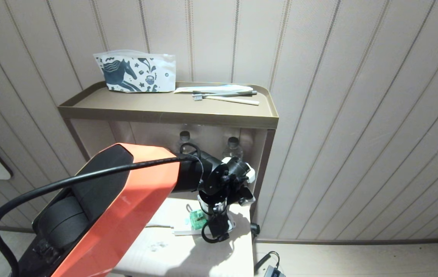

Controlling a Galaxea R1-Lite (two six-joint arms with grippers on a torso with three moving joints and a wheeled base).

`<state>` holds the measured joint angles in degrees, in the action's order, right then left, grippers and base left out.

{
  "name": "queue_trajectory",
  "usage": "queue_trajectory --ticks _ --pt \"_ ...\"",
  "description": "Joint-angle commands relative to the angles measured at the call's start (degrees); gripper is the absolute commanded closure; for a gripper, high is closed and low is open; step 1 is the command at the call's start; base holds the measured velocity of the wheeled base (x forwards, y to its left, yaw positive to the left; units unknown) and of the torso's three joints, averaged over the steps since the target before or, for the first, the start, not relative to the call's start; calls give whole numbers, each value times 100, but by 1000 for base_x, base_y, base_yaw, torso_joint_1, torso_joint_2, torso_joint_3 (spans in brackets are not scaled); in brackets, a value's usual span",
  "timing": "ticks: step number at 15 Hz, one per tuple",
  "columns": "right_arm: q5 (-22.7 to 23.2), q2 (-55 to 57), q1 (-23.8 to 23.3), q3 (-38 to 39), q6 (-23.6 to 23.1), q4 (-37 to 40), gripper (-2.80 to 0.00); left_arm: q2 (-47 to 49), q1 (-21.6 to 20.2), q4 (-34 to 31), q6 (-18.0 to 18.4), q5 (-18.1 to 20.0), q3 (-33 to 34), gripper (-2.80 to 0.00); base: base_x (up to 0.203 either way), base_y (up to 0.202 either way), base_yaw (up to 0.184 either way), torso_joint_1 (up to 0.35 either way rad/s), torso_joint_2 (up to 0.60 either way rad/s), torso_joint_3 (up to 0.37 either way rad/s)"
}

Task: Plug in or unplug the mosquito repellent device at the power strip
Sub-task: Insert the plug into the socket

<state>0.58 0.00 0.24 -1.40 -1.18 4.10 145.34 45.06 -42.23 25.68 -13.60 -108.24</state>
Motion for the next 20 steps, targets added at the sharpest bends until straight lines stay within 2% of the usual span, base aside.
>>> queue_trajectory --ticks 1,20 --pt "3 0 2 0 -5 3 0 -32 3 -40 25 -19 13 -280 0 0 0 0 0 0" --pt "3 0 2 0 -5 3 0 -24 -122 -5 104 -46 110 -280 0 0 0 0 0 0"
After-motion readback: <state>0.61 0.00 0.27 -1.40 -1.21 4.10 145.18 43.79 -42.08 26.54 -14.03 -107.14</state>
